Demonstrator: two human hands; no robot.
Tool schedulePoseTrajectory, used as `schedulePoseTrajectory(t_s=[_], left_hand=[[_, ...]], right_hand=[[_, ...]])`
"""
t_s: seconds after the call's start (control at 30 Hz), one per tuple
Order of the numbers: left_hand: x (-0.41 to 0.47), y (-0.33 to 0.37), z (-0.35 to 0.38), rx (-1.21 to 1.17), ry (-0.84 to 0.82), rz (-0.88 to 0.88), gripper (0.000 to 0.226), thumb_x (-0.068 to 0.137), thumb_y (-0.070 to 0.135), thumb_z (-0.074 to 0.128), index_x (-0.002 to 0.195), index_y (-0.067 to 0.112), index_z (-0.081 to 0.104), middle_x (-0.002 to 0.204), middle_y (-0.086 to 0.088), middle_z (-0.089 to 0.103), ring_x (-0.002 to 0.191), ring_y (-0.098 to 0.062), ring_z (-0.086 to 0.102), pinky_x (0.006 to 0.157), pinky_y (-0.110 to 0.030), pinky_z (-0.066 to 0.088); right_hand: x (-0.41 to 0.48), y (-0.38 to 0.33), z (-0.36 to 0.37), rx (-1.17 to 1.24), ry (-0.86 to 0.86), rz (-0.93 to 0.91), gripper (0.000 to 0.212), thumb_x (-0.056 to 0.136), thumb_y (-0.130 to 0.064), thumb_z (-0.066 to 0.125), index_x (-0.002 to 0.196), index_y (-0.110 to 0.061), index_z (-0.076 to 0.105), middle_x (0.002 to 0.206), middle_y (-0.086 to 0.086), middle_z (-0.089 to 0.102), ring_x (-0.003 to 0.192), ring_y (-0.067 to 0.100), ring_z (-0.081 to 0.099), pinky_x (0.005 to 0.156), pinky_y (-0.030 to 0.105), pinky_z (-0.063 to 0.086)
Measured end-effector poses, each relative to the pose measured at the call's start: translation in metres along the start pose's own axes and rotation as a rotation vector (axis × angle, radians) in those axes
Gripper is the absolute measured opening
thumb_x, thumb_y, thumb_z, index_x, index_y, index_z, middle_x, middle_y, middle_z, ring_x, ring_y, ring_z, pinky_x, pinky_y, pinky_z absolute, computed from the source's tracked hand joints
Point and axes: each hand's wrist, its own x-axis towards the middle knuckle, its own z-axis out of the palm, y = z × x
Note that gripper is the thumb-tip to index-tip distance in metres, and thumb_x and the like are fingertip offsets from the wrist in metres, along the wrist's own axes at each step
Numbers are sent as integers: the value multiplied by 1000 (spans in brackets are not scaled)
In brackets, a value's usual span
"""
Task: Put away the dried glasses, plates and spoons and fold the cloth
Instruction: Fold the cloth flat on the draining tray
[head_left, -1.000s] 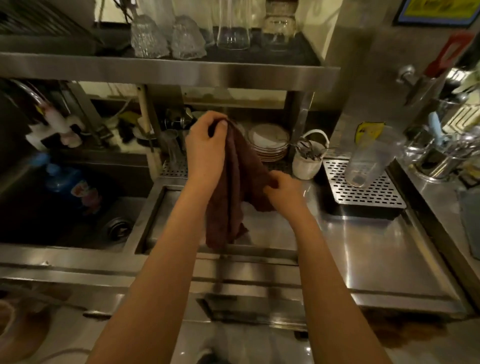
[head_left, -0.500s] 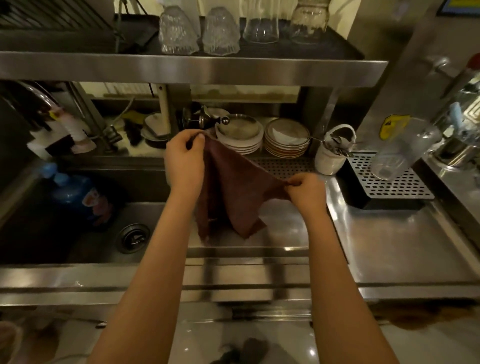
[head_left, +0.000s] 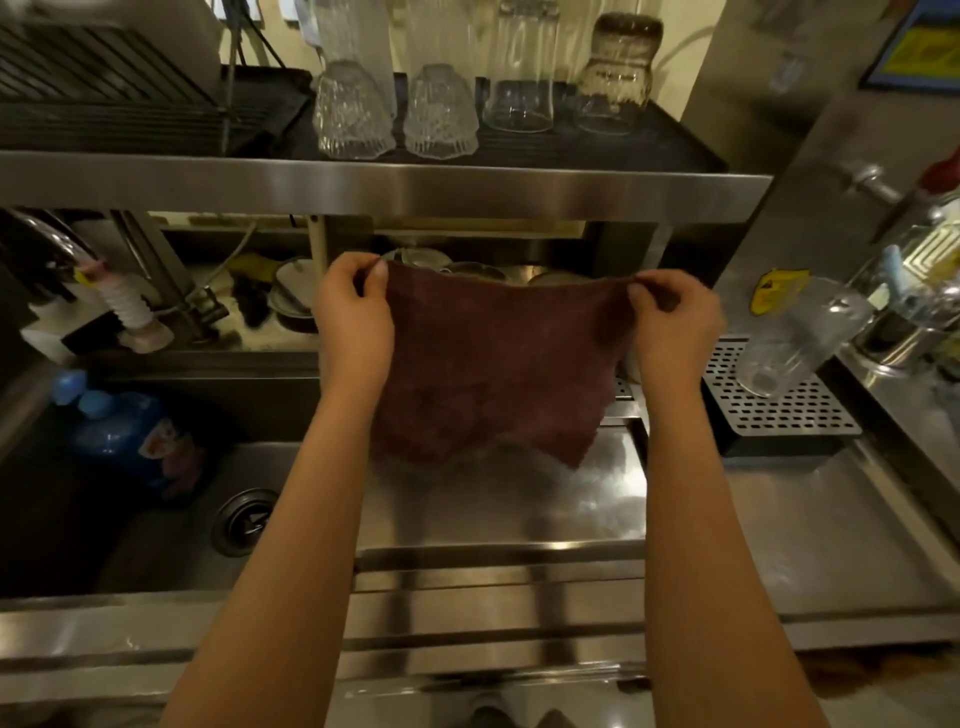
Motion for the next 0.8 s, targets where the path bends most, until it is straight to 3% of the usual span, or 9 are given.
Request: schedulePoseTrajectory(t_s=[0.13,0.27,0.47,0.57,0.63,0.8], left_hand=[[2,15,4,-86,23,120,14,95,18,47,88,19,58,74,17,52,67,17,50,64,0,39],[-10,7,5,-114,-24,180,18,96,20,45,85,16,59,71,15,52,65,14,49,63,-3,38],[-44,-35,-1,-43,-92,87,20,95,21,47,92,11,64,76,7,55,74,-3,51,67,-15,39],[-59,-50,-7,2,-56,31,20,94,20,49,98,9,66,86,4,59,76,0,52,68,-5,39],[-69,-61,-10,24,-53,-7,19,93,19,51,98,8,66,87,4,60,74,3,52,66,-1,38],[-91,-95,-12,162,-125,-138,21,93,21,53,98,7,68,87,1,62,85,-9,55,67,-13,34]], right_hand=[[7,-14,-11,126,102,-92,12,87,-9,56,97,-5,63,92,1,61,89,13,59,83,24,49],[-7,-1,-16,153,126,-45,14,89,-13,56,99,-3,61,92,2,60,87,10,56,80,19,47],[-44,38,-20,34,152,83,21,87,-20,60,101,-6,66,95,3,64,88,11,56,81,20,43],[-59,53,-22,13,113,109,24,89,-24,57,101,-5,66,99,10,67,91,18,59,82,25,45],[-70,64,-22,-39,116,125,25,90,-25,56,99,-5,66,98,10,67,87,14,56,77,19,41],[-99,95,-19,-196,60,229,23,90,-24,55,100,-7,68,99,11,68,94,22,61,76,19,37]])
